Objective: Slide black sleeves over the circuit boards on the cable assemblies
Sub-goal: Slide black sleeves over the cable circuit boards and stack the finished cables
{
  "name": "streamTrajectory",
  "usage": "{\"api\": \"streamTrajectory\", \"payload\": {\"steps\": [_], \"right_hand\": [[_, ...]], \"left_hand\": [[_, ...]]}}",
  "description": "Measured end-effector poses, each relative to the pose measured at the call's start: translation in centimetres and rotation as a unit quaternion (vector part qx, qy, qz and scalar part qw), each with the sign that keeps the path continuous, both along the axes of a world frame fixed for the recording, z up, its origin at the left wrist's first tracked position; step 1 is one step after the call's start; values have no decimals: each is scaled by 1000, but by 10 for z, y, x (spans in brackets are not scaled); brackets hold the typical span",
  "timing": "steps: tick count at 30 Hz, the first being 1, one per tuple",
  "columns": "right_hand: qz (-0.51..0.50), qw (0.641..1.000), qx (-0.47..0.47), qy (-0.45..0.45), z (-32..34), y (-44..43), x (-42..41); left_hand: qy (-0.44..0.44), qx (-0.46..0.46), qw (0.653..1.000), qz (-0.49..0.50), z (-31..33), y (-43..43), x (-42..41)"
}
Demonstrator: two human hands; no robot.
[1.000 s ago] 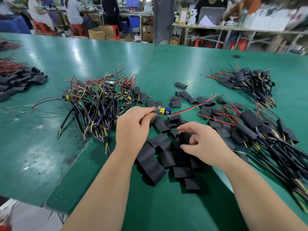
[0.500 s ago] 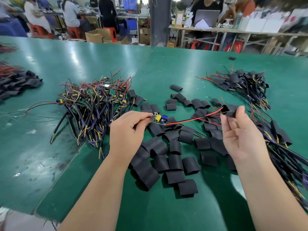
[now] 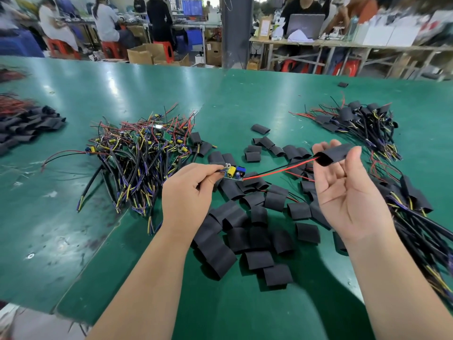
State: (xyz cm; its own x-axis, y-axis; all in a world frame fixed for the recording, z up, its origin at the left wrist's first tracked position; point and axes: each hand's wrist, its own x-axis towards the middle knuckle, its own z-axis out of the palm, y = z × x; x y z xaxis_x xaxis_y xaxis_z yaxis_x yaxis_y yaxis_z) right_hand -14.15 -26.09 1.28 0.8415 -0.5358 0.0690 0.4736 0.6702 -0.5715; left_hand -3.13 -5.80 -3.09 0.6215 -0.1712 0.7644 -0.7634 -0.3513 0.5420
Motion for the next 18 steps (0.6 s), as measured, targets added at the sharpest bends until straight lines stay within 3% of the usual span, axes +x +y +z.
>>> {"api": "streamTrajectory", "payload": {"steps": [8,18], "right_hand": [[45,987,-126,84,-21,35,13],[42,984,-154,75,-24,33,13]], "left_hand": [[9,-7,999,-40,-1,-12,-11],[27,-9,998,-62,-1,-15,-15]]}}
